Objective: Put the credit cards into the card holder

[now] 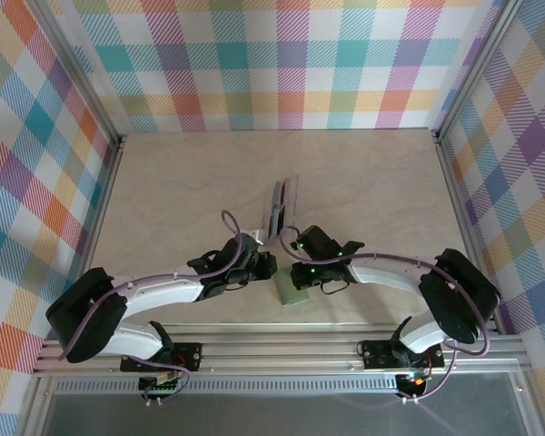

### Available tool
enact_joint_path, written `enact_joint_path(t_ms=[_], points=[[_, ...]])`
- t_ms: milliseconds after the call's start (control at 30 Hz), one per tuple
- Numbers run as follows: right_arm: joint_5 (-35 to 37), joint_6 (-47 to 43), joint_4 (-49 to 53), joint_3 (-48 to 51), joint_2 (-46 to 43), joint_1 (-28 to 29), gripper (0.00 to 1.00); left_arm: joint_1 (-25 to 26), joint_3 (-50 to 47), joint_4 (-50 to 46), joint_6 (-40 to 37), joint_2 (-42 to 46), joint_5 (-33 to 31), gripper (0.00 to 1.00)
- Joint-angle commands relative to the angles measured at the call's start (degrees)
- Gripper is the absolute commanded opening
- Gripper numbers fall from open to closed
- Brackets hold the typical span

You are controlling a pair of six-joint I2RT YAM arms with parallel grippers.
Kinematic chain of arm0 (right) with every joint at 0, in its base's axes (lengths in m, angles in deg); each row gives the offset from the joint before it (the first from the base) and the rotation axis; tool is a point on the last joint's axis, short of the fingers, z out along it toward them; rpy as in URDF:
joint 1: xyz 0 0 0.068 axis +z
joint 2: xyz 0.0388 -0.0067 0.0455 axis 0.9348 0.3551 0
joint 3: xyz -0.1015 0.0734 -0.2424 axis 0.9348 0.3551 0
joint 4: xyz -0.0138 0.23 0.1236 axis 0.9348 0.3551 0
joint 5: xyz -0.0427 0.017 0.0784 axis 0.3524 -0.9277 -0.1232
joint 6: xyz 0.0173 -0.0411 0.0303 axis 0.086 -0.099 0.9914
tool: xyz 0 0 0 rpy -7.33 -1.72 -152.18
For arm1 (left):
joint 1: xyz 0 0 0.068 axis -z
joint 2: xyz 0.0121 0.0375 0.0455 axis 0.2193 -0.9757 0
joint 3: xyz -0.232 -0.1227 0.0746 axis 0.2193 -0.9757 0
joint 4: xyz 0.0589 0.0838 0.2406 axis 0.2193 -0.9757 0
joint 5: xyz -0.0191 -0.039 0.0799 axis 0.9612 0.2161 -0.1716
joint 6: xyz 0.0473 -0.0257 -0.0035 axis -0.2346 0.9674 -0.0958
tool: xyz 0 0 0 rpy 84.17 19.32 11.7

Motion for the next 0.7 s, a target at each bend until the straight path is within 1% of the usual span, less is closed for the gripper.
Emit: enact_joint_path(t_ms=[0, 33, 100, 400, 667], points=[[-2.6, 1.0, 3.0, 1.9, -0.8, -0.4, 0.0, 0.8, 1.7, 1.4, -0.8, -4.0, 4.0, 0.02], [-3.2, 1.0, 2.9, 2.0, -0.8, -0.5, 0.0, 0.8, 1.7, 2.4, -0.5, -5.1, 4.8, 0.0], [-3.6, 1.1, 2.7, 2.1, -0.8, -0.6, 0.0, 0.8, 2.0, 4.2, -0.1, -7.2, 6.0, 0.0], [-6.6, 1.3, 1.1, 3.1, -1.6, -2.2, 0.0, 1.6, 0.9, 8.2, 0.7, -13.4, 6.7, 0.0], [-10.3, 1.8, -1.0, 4.6, -3.5, -4.3, 0.0, 3.0, 0.6, 6.1, 0.6, -14.4, 3.6, 0.0]])
